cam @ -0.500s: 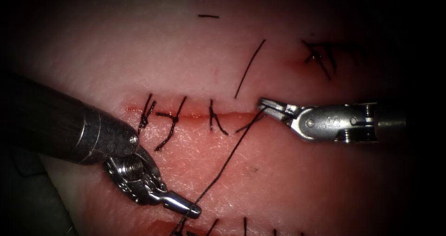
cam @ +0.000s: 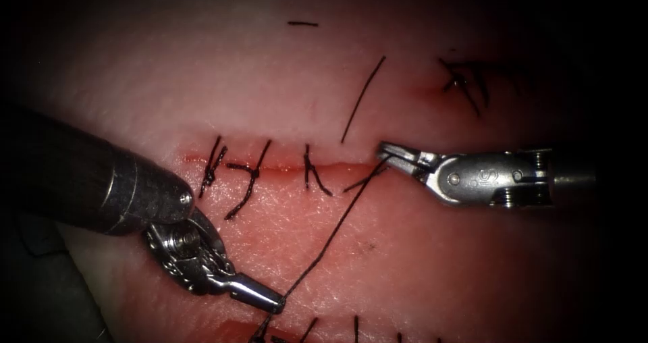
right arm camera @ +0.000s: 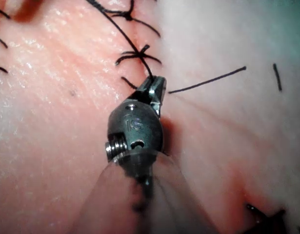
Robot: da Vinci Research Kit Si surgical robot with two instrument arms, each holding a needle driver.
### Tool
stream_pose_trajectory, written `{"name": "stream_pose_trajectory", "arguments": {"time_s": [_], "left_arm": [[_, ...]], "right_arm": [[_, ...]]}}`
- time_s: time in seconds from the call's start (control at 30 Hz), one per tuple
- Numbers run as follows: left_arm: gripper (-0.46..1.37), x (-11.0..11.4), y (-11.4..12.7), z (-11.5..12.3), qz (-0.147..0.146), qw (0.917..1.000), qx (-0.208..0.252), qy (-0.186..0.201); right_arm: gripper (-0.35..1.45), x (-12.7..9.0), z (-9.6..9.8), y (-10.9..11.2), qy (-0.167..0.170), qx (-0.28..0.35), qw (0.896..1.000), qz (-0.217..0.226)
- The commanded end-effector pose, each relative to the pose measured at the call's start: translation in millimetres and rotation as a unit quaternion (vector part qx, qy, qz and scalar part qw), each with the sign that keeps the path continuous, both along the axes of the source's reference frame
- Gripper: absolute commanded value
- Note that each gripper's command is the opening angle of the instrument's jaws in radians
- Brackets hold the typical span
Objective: Wound Closure
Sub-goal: Grab a working length of suture with the left gripper
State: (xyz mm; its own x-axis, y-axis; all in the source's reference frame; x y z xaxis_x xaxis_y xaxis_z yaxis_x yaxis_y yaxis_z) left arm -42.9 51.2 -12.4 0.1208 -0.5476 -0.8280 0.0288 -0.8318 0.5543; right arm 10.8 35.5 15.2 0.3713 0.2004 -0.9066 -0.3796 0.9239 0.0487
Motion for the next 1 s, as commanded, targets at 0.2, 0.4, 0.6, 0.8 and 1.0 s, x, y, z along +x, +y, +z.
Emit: {"name": "stream_pose_trajectory", "arguments": {"time_s": [0.2, 0.4, 0.6, 0.8, 1.0], "left_arm": [[0.94, 0.2, 0.0, -1.1, -0.011, 0.9999, 0.006, -0.007], [0.93, 0.4, 0.3, -2.1, -0.018, 0.9997, 0.014, -0.013], [0.58, 0.5, -0.1, -3.1, -0.019, 0.9997, 0.009, -0.015], [0.24, -0.1, -0.8, -3.5, -0.020, 0.9996, 0.008, -0.016], [0.11, -0.7, -1.2, -3.7, -0.020, 0.9996, 0.007, -0.019]], "right_arm": [[-0.35, 0.0, 0.2, 0.0, -0.001, -0.001, 1.000, 0.002], [-0.35, 0.0, 0.3, 0.0, -0.001, -0.002, 1.000, 0.002], [-0.35, 0.0, 0.4, 0.1, -0.001, -0.003, 1.000, 0.003], [-0.35, 0.1, 0.5, 0.1, -0.001, -0.003, 1.000, 0.003], [-0.35, 0.1, 0.4, 0.0, -0.001, -0.003, 1.000, 0.003]]}}
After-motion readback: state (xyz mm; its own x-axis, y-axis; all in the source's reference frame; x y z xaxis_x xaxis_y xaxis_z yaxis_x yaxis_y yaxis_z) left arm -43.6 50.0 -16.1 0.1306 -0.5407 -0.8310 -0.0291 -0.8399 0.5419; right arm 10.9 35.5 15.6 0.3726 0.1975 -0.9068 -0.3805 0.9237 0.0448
